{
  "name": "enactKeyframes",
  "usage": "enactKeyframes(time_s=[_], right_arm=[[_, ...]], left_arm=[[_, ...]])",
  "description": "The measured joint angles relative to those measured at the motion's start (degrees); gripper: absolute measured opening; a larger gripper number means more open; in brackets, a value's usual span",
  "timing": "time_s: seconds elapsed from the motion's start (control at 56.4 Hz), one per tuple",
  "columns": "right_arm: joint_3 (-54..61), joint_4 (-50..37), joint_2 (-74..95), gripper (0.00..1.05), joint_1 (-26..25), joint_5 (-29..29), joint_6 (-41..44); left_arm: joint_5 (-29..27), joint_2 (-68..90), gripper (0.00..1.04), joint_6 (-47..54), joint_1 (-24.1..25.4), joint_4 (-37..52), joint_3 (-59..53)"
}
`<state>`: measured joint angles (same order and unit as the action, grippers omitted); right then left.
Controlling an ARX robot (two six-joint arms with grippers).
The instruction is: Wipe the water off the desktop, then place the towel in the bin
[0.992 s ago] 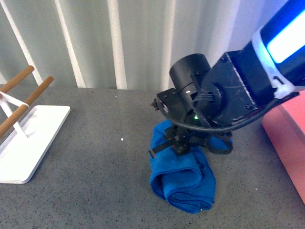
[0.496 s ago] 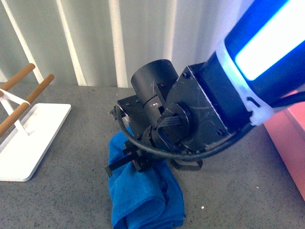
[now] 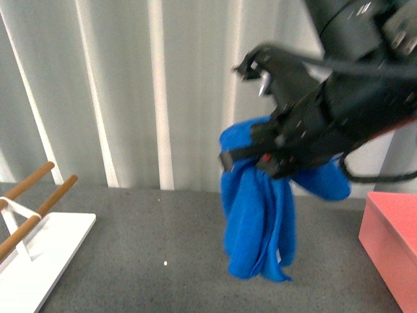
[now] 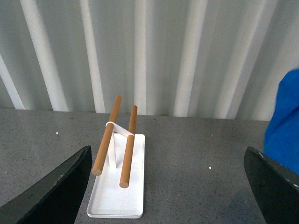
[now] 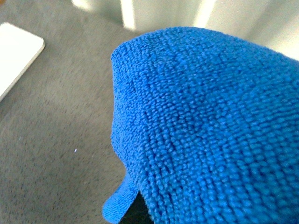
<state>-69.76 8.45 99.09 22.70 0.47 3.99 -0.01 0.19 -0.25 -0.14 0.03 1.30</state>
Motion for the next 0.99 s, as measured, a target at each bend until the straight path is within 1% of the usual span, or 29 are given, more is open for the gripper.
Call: enactKeyframes(time_s=[0.018,0.035,0.142,0.177,0.23,0.337,0.39,0.531,0.726,0.868,0.992], right_arm=[[-1.25,1.7,-1.05,0.04,-0.61,1.09,-0.17],[-3.3,4.57,-2.27,0.04,-1.57,3.65,-0.7],[-9.75,14.53,-4.09,0.04,-4.72,11.52,-2.97],[-11.34,17.7,-4.39,0.04,-5.95,13.14,-3.61],[-12.83,21.99,-4.81,0.04,-8.02,14.38,-4.44],[-12.61,27.34,-5.62,0.04,-12.24,13.92,-5.2],[-11.54,27.61,-6.21,0.04,-13.7,13.94,-5.27],[-4.79,28.98,-9.81,0.04,-18.29,17.86,-5.35],[-1.49,29.16,-12.57,0.04,-20.76,19.47,-5.2],[0.98,27.12,-14.62,0.04,-22.56,21.49,-2.6],[4.83,23.93,-15.87,0.04,-26.62,21.77,0.92]], left_arm=[[0.0,0.0,0.98,0.0,0.0,0.0,0.0],[0.0,0.0,0.98,0.0,0.0,0.0,0.0],[0.0,0.0,0.98,0.0,0.0,0.0,0.0],[0.0,0.0,0.98,0.0,0.0,0.0,0.0],[0.0,0.0,0.98,0.0,0.0,0.0,0.0],[0.0,0.0,0.98,0.0,0.0,0.0,0.0],[0.0,0.0,0.98,0.0,0.0,0.0,0.0],[0.0,0.0,0.98,0.0,0.0,0.0,0.0],[0.0,0.0,0.98,0.0,0.0,0.0,0.0],[0.0,0.0,0.98,0.0,0.0,0.0,0.0],[0.0,0.0,0.98,0.0,0.0,0.0,0.0]])
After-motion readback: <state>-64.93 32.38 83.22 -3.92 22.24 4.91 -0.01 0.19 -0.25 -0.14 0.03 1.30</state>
